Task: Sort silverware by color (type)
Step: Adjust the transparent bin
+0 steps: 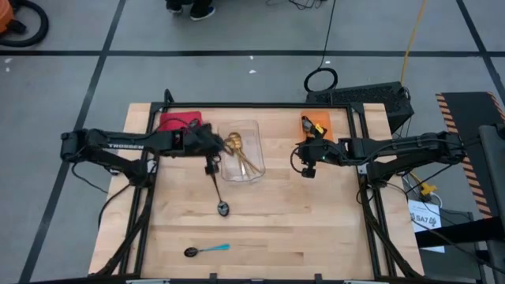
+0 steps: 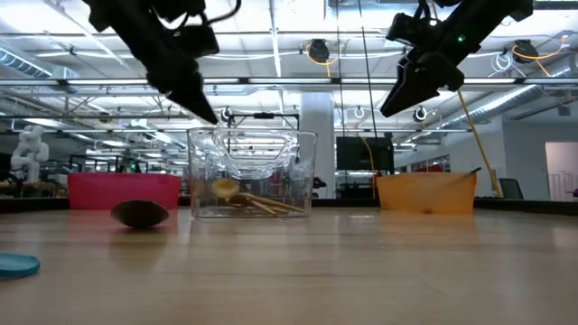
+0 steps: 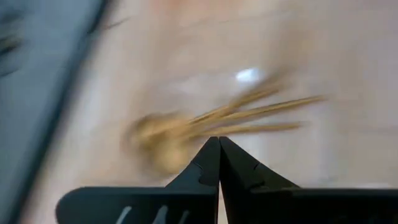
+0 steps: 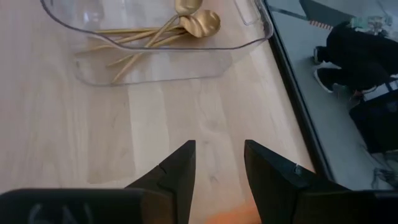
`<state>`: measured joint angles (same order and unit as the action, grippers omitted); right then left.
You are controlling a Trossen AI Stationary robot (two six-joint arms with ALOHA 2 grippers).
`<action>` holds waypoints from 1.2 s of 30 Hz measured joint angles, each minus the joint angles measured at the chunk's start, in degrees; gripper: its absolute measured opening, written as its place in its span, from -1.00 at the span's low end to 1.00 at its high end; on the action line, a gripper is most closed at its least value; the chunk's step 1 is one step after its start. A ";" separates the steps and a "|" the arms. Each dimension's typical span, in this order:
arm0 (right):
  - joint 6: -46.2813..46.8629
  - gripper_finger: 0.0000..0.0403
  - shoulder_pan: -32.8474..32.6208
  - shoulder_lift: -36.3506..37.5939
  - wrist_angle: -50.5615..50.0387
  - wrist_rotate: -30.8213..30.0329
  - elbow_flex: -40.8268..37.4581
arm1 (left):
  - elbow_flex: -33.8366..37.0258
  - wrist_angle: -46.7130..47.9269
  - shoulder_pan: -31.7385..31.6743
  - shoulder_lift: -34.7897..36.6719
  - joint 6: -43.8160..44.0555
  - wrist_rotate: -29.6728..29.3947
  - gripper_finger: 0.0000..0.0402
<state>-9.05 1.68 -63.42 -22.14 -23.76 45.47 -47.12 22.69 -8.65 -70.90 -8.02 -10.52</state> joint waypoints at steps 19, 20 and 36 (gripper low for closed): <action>-2.44 -0.36 0.62 0.00 0.64 9.10 0.00 | -0.57 -3.41 21.35 -5.25 27.02 6.46 -0.99; -2.27 -0.36 0.59 0.00 0.61 9.12 0.00 | -0.53 -3.16 21.65 -6.23 27.68 5.81 -0.99; -2.01 -0.36 0.49 0.00 -0.48 9.04 0.00 | -0.52 0.15 17.53 -10.24 24.84 -14.63 -0.99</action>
<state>-11.06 2.17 -63.42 -22.61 -14.72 45.47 -47.64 22.85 8.87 -81.14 16.82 -25.15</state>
